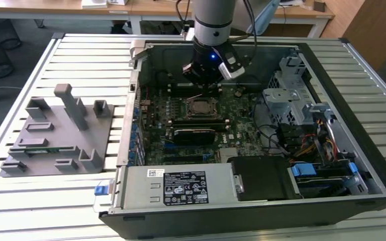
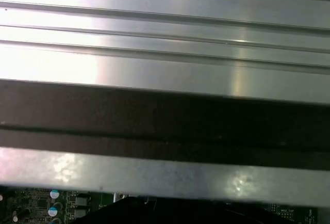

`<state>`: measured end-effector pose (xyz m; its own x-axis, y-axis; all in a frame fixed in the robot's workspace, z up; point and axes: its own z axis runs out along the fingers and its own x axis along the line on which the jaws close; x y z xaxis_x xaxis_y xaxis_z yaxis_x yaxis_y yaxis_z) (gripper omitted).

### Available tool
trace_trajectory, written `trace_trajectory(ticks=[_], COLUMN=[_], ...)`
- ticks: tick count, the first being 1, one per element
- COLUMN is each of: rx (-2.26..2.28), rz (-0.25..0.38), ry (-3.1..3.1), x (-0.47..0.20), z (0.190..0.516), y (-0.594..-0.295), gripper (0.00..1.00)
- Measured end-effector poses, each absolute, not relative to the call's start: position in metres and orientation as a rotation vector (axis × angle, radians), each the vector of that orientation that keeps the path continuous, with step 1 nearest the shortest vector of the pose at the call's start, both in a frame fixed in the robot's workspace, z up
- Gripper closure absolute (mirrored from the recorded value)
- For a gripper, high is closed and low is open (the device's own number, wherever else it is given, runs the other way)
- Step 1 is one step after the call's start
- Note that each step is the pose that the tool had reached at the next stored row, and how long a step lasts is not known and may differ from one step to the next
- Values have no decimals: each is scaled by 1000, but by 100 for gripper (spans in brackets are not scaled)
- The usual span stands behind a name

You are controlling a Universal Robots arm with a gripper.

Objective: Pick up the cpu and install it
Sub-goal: 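Install the first cpu locking lever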

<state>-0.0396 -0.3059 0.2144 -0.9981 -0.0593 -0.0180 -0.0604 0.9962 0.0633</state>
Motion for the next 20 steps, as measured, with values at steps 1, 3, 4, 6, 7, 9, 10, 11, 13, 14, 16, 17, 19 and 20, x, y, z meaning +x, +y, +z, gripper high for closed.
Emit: trace_trajectory(ticks=[1,3,4,6,7,9,10,11,13,14,16,17,19,20], rx=[-94,-94,-94,-94,-94,-94,-94,-94,-94,-94,-93,-93,-94,-94], rz=[100,100,100,100,100,100,100,100,100,100,100,100,100,100], ry=[3122,3122,3122,3122,3122,3123,3122,3122,3122,3123,3122,3123,3123,3123], x=[-39,-38,-38,-37,-36,-36,-35,-35,-34,-34,-34,-33,-33,-33], z=[213,212,211,209,208,206,205,204,203,202,200,199,199,199], y=[-306,-306,-306,-306,-306,-306,-306,-306,-306,-306,-306,-306,-306,-306], gripper=[89,89,89,89,89,89,89,89,89,89,89,89,89,89])
